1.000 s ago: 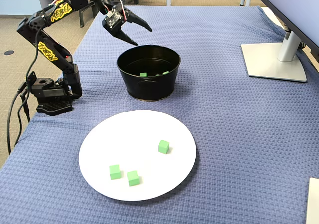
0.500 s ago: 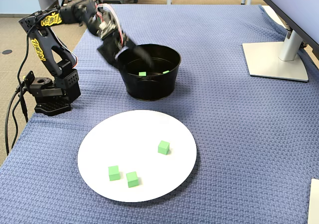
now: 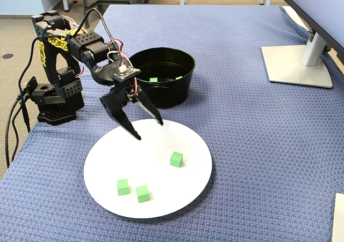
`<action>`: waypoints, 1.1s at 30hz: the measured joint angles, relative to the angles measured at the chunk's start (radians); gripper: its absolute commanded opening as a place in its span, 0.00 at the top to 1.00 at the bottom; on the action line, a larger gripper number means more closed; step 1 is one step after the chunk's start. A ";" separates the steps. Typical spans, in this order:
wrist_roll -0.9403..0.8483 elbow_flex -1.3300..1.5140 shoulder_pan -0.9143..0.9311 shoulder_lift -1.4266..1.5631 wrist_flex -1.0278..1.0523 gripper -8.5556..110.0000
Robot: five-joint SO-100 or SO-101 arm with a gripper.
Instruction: Pick up the green cubes from the white plate and place them in the black recipient
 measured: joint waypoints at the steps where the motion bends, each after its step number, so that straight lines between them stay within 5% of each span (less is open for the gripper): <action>1: -0.026 0.000 0.002 -0.009 -0.012 0.73; 14: -0.061 -0.006 0.000 -0.112 -0.037 0.74; 33: -0.224 -0.006 -0.069 -0.265 -0.376 0.76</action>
